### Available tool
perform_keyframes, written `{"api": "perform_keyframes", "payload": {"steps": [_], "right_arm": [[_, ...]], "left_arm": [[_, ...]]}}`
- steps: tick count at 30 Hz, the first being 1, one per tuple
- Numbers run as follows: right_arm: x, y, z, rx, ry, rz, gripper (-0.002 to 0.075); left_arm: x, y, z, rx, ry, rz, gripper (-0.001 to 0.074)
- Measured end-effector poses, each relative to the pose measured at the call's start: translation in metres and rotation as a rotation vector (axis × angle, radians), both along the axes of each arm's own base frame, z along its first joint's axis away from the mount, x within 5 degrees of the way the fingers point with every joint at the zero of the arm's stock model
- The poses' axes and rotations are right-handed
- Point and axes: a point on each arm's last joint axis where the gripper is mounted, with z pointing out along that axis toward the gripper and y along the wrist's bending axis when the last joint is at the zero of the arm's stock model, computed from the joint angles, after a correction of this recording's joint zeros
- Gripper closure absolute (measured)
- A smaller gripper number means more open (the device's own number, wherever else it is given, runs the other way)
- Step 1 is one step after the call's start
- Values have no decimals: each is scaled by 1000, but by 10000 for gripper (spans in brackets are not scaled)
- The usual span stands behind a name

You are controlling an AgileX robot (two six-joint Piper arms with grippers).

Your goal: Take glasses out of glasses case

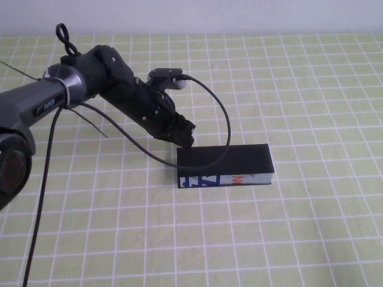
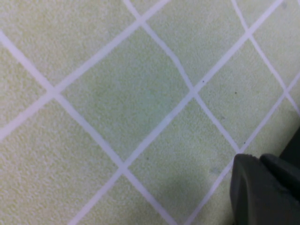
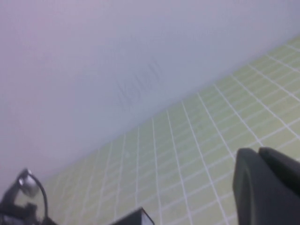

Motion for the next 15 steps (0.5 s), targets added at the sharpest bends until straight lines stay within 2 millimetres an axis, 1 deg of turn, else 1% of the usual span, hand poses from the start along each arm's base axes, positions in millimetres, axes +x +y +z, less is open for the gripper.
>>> {"api": "perform_keyframes", "payload": {"steps": [2,5,9,12,13,15], "right_arm": [[0,-2,2,74,-19,-15,743],[-1,5,7,140,41,59,743],[6,20,31,121,229,210,743],[21,30,53,19,396,323,743],[31,33,58,-18,467,360,743],[49,38,68,-83,558,424,743]], "left_arm": [[0,0,0,0,-1,0,739],[0,0,1,-1,-2,0,739],[0,0,1,-1,0,-2,739],[0,0,1,0,4,-4,739],[0,0,1,0,4,-4,739],[0,0,1,0,4,-5,739]]}}
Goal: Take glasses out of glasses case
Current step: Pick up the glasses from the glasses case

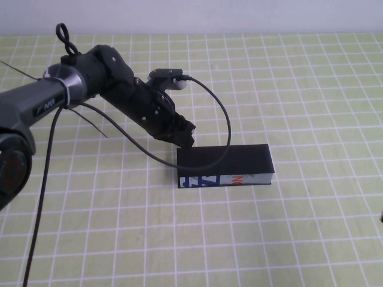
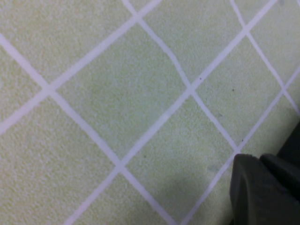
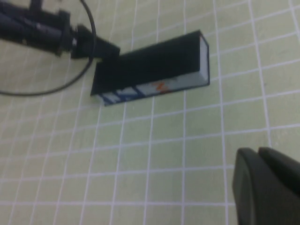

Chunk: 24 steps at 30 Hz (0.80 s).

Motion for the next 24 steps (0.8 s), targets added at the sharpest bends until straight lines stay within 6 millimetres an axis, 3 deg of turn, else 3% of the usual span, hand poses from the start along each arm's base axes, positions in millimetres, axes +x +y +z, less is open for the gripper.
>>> {"api": "perform_keyframes", "payload": {"steps": [6,11,15,18,21,24], "right_arm": [[74,21,17,-128,148,254,743],[124,76,19,-235,154,484,743],[149,129,8,-407,114,677,743],[160,157,-7,-608,57,829,742],[170,176,-26,-738,15,936,728],[180,184,-36,-798,-35,992,660]], "left_arm": [[-1,0,0,2,7,-6,739],[-1,0,0,2,8,-7,739],[-1,0,0,2,8,-7,739],[-1,0,0,2,9,-8,739],[-1,0,0,2,9,-8,739],[-1,0,0,2,7,-6,739]]}}
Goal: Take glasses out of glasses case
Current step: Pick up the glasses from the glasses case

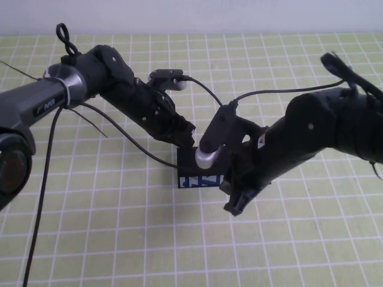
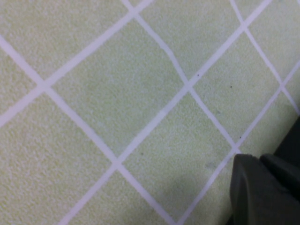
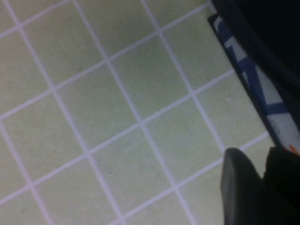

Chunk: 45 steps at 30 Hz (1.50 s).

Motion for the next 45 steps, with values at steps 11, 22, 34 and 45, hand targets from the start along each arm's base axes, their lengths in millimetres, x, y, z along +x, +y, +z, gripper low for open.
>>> {"api": "perform_keyframes", "payload": {"steps": [11,22,34,45], "right_arm": [[17,6,-6,-68,-232,196,398],[30,9,-32,-132,-277,237,398],[41,9,-43,-142,-323,229,421],[41,9,-39,-154,-354,255,680]], "left_arm": [[0,0,0,0,-2,3,739],[0,0,0,0,-4,4,739],[0,0,0,2,1,0,739],[2,0,0,1,-19,13,739]]}}
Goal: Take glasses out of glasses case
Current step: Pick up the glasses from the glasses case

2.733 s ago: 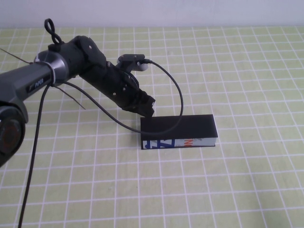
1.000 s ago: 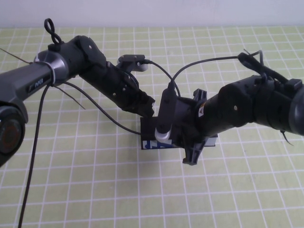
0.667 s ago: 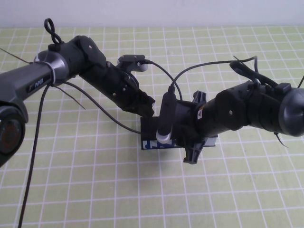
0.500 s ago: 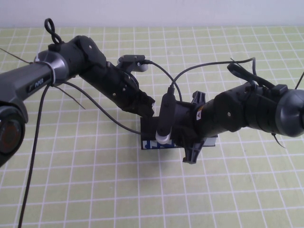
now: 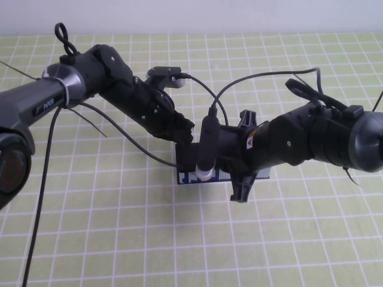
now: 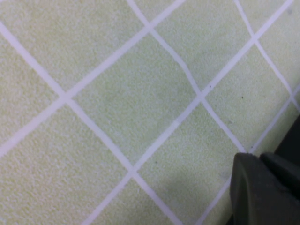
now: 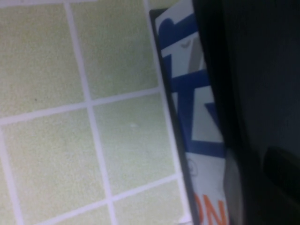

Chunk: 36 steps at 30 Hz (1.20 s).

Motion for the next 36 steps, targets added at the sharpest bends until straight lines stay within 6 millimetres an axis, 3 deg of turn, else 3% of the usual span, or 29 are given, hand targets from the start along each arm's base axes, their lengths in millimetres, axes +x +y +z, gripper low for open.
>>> {"api": "perform_keyframes", "payload": {"steps": [12,14,18,20,24,27,31,36], "right_arm": [[-1,-1,22,33,-46,0,720],[-1,-1,24,36,-49,-1,722],[-1,-1,24,36,-49,-1,725],[-1,-1,24,37,-50,-1,725],[-1,-1,24,39,-49,-4,725],[-1,-1,24,39,-49,-4,725],[-1,-1,24,39,-49,-4,725],[-1,-1,24,39,-49,-4,725]], "left_arm": [[-1,0,5,-3,-13,-5,739],[-1,3,18,-6,-42,-2,739],[-7,16,62,-30,-132,11,739],[-17,27,85,-62,-181,16,739],[-51,45,104,-155,-277,-19,739],[-80,56,99,-248,-369,-115,739],[-113,63,67,-344,-433,-263,739],[-128,65,34,-381,-430,-344,739]]}}
